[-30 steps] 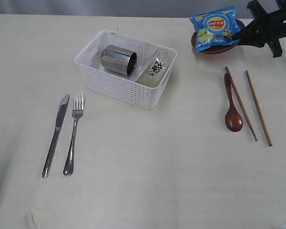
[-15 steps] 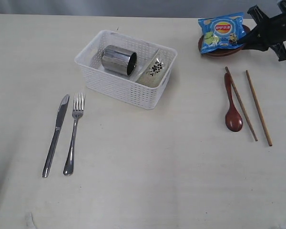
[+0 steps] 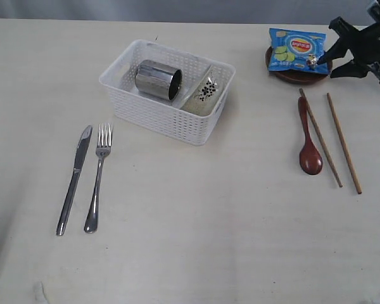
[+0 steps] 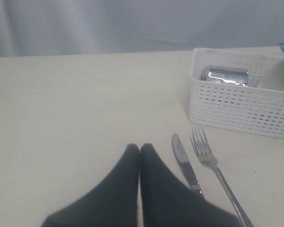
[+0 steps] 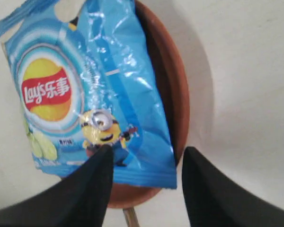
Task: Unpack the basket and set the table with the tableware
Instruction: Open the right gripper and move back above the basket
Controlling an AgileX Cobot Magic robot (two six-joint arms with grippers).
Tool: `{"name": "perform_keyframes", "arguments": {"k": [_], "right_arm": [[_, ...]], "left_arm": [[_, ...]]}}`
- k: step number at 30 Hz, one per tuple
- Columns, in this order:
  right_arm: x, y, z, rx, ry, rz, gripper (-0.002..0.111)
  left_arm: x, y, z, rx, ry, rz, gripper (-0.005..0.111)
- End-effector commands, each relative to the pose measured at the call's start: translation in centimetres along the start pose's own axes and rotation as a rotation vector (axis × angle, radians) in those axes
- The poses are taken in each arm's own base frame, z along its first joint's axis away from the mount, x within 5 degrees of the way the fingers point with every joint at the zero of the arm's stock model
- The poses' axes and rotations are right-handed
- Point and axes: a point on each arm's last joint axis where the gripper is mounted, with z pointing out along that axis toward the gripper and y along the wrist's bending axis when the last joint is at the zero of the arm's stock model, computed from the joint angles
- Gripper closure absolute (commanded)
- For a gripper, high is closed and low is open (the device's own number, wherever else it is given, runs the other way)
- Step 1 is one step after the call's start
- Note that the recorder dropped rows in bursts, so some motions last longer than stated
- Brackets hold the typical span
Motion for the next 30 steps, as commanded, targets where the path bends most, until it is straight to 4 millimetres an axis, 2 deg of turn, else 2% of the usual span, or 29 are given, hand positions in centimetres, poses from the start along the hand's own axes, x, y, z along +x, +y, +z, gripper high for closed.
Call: {"name": "perform_keyframes", "arguments": {"k": [1, 4, 12, 18, 22, 26, 30], "right_arm": [[-1.1, 0.4, -2.7, 0.045, 0.037, -0.059, 0.066], [-1.9, 1.4, -4.9, 0.043, 0.044, -0.079, 0.066], [-2.4, 6.3, -10.6, 0.005, -0.02, -0.197, 0.069], [-1.1, 11.0, -12.4, -0.031, -0.052, -0.295, 0.071], [0.6, 14.9, -11.4, -0.059, -0.023, -0.373, 0.071], [3.3, 19.2, -9.1, -0.071, 0.041, -0.416, 0.071], [6.7, 23.0, -6.8, 0.072, 0.083, -0.505, 0.071]], "left_arm": [[0.0, 0.0, 0.0, 0.003, -0.01, 0.006, 0.107], [0.0, 0.0, 0.0, 0.003, -0.01, 0.006, 0.107], [0.0, 0.0, 0.0, 0.003, -0.01, 0.006, 0.107], [0.0, 0.0, 0.0, 0.003, -0.01, 0.006, 0.107], [0.0, 0.0, 0.0, 0.003, -0.01, 0.006, 0.107], [0.0, 0.0, 0.0, 0.003, -0.01, 0.006, 0.107], [0.0, 0.0, 0.0, 0.003, -0.01, 0.006, 0.107]]}}
